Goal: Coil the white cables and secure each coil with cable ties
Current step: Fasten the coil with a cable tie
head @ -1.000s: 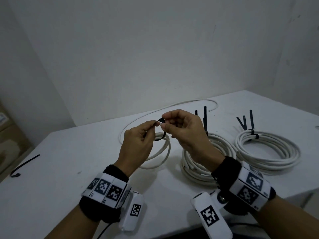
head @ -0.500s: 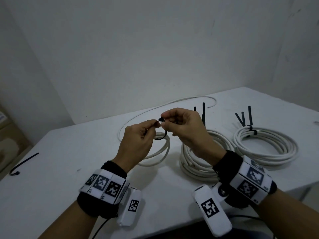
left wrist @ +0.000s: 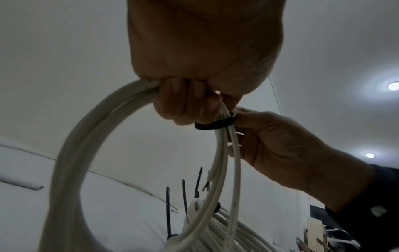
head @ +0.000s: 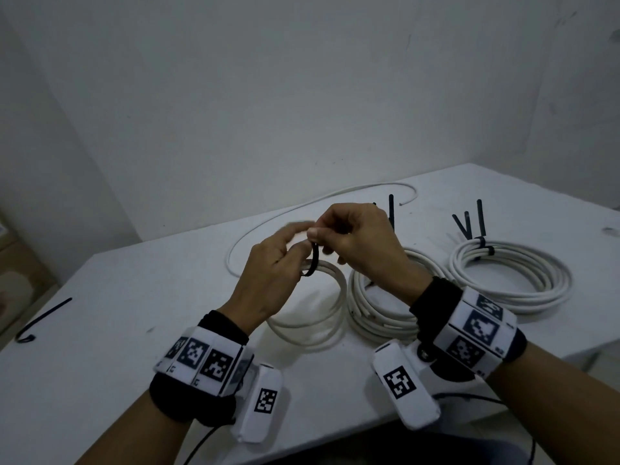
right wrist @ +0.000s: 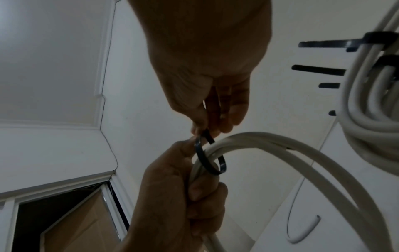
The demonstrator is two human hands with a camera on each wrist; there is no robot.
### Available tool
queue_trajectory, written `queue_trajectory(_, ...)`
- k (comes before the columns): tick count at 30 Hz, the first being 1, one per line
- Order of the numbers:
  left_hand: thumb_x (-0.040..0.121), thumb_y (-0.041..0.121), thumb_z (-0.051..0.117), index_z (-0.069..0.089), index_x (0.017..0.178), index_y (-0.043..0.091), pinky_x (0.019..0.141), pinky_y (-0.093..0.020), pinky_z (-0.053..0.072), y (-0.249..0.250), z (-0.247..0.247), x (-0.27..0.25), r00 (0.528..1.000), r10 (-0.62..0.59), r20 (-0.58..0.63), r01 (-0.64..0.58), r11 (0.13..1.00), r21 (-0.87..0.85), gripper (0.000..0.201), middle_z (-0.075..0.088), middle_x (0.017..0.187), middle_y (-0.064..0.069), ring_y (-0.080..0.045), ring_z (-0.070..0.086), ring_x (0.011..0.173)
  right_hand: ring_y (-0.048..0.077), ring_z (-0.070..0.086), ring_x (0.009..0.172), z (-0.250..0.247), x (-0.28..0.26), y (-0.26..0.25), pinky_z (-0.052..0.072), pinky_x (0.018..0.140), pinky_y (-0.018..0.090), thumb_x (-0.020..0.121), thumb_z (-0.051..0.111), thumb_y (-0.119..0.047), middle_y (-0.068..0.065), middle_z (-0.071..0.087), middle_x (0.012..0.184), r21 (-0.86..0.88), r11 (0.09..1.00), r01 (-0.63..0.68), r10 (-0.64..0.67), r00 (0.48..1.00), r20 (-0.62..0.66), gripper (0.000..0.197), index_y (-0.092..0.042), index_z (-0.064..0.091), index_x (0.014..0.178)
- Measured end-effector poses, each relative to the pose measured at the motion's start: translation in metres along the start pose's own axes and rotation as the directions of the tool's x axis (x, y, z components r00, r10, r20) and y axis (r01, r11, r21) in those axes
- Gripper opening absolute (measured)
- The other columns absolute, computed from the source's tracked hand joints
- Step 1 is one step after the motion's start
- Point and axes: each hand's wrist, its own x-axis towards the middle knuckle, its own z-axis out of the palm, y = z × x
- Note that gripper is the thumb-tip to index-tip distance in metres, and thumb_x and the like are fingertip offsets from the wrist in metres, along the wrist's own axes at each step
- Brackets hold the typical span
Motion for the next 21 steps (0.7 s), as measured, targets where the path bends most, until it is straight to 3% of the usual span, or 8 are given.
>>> queue_trajectory(2, 0.099, 0.014, 0.045, 0.057, 0.109, 0.021, 0.044, -0.01, 0.033, 0.0, -0.002, -0.001, 0.999, -0.019, 0.044, 0.021, 0.999, -0.05, 0.017, 0.051, 0.045, 0.014, -0.001, 0.047, 0.041, 0.009, 0.059, 0.059, -0.002, 0.004, -0.001, 0.05, 0.055, 0.023, 0.081, 0.073, -0.022, -0.014, 0.06, 0.058, -0.083, 0.996, 0.025, -0.026, 1.0, -0.017, 0.012, -0.014, 0.069, 0.073)
queue_trajectory(7, 0.1, 0.023, 0.047, 0.055, 0.102, 0.018, 0.041, -0.013, 0.029, 0.003, -0.003, 0.0, 0.996, 0.001, 0.088, 0.01, 0.993, -0.122, 0.01, 0.047, 0.049, 0.011, -0.005, 0.033, 0.039, 0.011, 0.06, 0.062, -0.004, 0.006, -0.004, 0.049, 0.064, 0.028, 0.082, 0.071, -0.027, -0.017, 0.059, 0.06, -0.19, 0.98, 0.059, -0.057, 0.998, 0.015, 0.017, -0.022, 0.063, 0.068)
queue_trajectory(10, 0.097, 0.025, 0.05, 0.057, 0.087, 0.022, 0.043, -0.017, 0.029, 0.0, -0.002, 0.002, 0.997, -0.014, 0.077, 0.021, 0.997, -0.08, 0.012, 0.052, 0.054, 0.008, -0.008, 0.035, 0.041, 0.022, 0.064, 0.065, -0.011, 0.015, -0.016, 0.051, 0.065, 0.034, 0.085, 0.068, -0.021, -0.003, 0.063, 0.064, -0.194, 0.976, 0.101, -0.108, 0.994, -0.03, 0.018, -0.016, 0.061, 0.07)
queue_trajectory(12, 0.094, 0.025, 0.049, 0.055, 0.075, 0.023, 0.045, -0.023, 0.026, -0.002, -0.001, 0.001, 0.997, -0.036, 0.068, 0.04, 0.997, -0.065, 0.02, 0.047, 0.049, 0.01, -0.013, 0.03, 0.043, 0.028, 0.065, 0.07, -0.023, 0.031, -0.028, 0.051, 0.068, 0.038, 0.086, 0.066, -0.02, 0.009, 0.066, 0.07, -0.201, 0.969, 0.14, -0.159, 0.984, -0.081, 0.019, -0.008, 0.06, 0.073)
queue_trajectory(15, 0.097, 0.015, 0.045, 0.053, 0.073, 0.018, 0.046, -0.024, 0.024, 0.004, -0.001, 0.008, 0.996, -0.041, 0.077, 0.045, 0.998, -0.055, 0.026, 0.044, 0.044, 0.013, -0.011, 0.029, 0.042, 0.026, 0.066, 0.072, -0.028, 0.046, -0.04, 0.053, 0.07, 0.038, 0.089, 0.063, -0.021, 0.012, 0.067, 0.074, -0.198, 0.968, 0.153, -0.172, 0.981, -0.085, 0.021, -0.003, 0.061, 0.079)
queue_trajectory(19, 0.099, 0.027, 0.048, 0.063, 0.094, 0.016, 0.042, -0.02, 0.027, 0.014, -0.004, 0.016, 0.997, -0.031, 0.077, 0.032, 0.999, -0.008, 0.019, 0.056, 0.05, 0.015, -0.004, 0.034, 0.037, 0.011, 0.067, 0.06, -0.023, 0.042, -0.038, 0.049, 0.054, 0.021, 0.093, 0.059, -0.019, 0.006, 0.069, 0.072, 0.099, 0.994, 0.048, -0.04, 0.996, -0.078, 0.018, -0.011, 0.055, 0.077)
queue_trajectory(21, 0.099, 0.028, 0.048, 0.062, 0.094, 0.012, 0.041, -0.018, 0.026, 0.014, -0.003, 0.016, 0.997, -0.021, 0.068, 0.021, 1.0, -0.007, 0.022, 0.052, 0.045, 0.015, -0.004, 0.033, 0.036, 0.011, 0.067, 0.059, -0.023, 0.04, -0.04, 0.047, 0.05, 0.021, 0.094, 0.056, -0.021, 0.007, 0.069, 0.073, 0.206, 0.978, 0.031, -0.02, 0.998, -0.055, 0.018, -0.012, 0.054, 0.079)
